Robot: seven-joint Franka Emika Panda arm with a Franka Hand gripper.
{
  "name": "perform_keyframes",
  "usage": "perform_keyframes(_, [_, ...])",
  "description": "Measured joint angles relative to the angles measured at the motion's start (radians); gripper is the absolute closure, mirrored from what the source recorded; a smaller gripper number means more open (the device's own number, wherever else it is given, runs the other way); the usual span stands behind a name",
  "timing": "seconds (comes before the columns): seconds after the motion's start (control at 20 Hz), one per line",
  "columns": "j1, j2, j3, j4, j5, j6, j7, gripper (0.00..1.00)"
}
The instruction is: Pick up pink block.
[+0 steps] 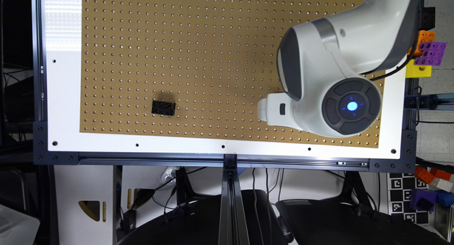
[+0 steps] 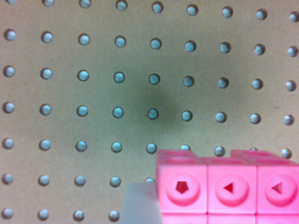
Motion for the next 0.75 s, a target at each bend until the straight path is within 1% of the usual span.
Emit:
perform_keyframes(0.15, [0.000, -0.044, 0.000, 0.000, 0.0000, -0.046, 0.000, 1.00])
perform_keyframes(0.25, [0.000, -0.059, 0.000, 0.000, 0.0000, -0.063, 0.000, 1.00])
perform_keyframes(0.75, [0.000, -0.060, 0.000, -0.001, 0.0000, -0.064, 0.000, 1.00])
